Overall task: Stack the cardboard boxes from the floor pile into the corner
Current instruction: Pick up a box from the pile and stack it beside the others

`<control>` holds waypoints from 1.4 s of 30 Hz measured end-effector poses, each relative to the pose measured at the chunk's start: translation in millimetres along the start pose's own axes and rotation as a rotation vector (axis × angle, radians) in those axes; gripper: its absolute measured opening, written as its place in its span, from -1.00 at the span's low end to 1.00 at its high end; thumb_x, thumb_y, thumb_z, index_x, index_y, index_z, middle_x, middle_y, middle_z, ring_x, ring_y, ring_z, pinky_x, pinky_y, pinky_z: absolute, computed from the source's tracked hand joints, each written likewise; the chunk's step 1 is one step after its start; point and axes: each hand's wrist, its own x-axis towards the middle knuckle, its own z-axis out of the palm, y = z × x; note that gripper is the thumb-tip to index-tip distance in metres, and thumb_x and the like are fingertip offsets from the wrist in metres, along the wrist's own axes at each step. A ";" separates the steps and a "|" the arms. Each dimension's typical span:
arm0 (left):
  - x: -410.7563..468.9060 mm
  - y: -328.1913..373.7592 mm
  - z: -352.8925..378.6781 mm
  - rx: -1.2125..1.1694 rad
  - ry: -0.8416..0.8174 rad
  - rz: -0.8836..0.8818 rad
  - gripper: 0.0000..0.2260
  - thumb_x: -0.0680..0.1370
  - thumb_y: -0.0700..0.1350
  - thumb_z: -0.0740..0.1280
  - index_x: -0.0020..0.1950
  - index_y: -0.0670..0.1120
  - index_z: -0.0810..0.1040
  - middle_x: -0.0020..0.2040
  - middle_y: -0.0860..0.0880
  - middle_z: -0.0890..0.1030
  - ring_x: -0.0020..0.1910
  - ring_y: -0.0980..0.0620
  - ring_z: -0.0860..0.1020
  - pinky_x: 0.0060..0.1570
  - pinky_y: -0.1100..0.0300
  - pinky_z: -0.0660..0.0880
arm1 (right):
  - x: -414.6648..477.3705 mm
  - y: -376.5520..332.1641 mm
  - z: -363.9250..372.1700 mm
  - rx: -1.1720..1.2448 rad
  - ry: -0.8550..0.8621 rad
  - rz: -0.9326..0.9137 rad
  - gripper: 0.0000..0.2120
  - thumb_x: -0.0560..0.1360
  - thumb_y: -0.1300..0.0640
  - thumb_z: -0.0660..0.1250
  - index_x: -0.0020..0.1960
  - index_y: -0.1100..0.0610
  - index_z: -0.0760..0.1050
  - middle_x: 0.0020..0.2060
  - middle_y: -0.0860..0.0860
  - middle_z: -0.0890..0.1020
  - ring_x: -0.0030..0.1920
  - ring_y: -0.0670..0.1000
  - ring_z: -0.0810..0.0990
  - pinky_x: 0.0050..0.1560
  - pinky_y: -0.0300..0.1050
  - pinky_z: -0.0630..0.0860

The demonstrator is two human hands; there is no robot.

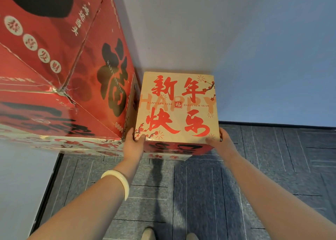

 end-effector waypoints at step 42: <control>135.6 -255.6 98.9 0.058 -0.072 0.371 -0.41 0.47 -0.38 0.27 0.46 -0.05 0.26 -0.01 -0.14 0.50 -0.32 0.13 0.43 -0.33 0.44 0.41 | 133.1 246.4 87.8 -0.070 0.267 -0.307 -0.46 0.36 0.14 0.50 0.18 0.09 0.25 0.05 0.00 0.49 0.10 0.02 0.47 0.08 -0.09 0.42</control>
